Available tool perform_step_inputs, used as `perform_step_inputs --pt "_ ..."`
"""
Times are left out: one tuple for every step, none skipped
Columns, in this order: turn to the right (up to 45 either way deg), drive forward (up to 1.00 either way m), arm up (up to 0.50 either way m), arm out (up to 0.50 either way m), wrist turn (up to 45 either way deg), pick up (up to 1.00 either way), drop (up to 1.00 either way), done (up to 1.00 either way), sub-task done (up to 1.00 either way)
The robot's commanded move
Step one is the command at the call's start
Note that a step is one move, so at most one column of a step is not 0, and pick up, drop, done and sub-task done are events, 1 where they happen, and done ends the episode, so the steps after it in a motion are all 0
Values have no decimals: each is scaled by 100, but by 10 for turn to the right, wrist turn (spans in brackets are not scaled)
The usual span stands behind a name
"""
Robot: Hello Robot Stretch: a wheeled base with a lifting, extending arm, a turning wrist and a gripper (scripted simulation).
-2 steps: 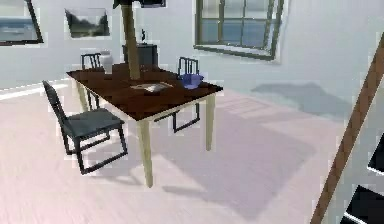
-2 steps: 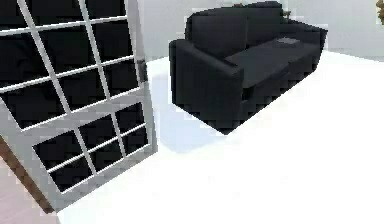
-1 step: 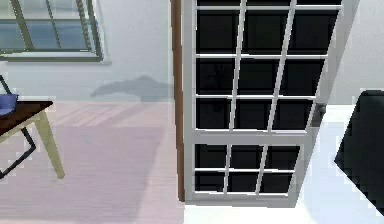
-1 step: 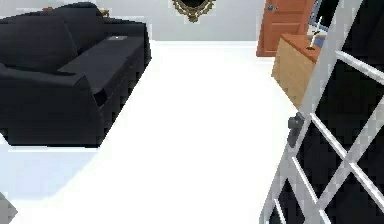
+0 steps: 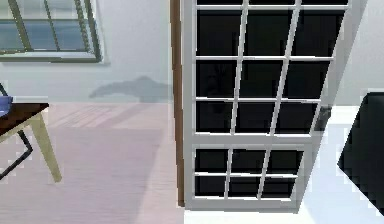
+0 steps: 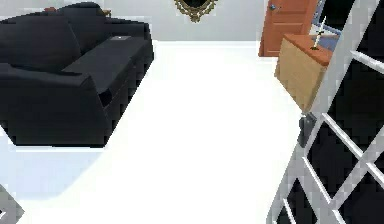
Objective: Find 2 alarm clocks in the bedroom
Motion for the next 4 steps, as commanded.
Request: perform_step_inputs --pt "-450 0 0 0 0 0 0 0 0" --pt "-390 0 0 0 0 0 0 0 0" --pt "0 45 0 0 0 0 0 0 0" --pt "-450 0 0 0 0 0 0 0 0"
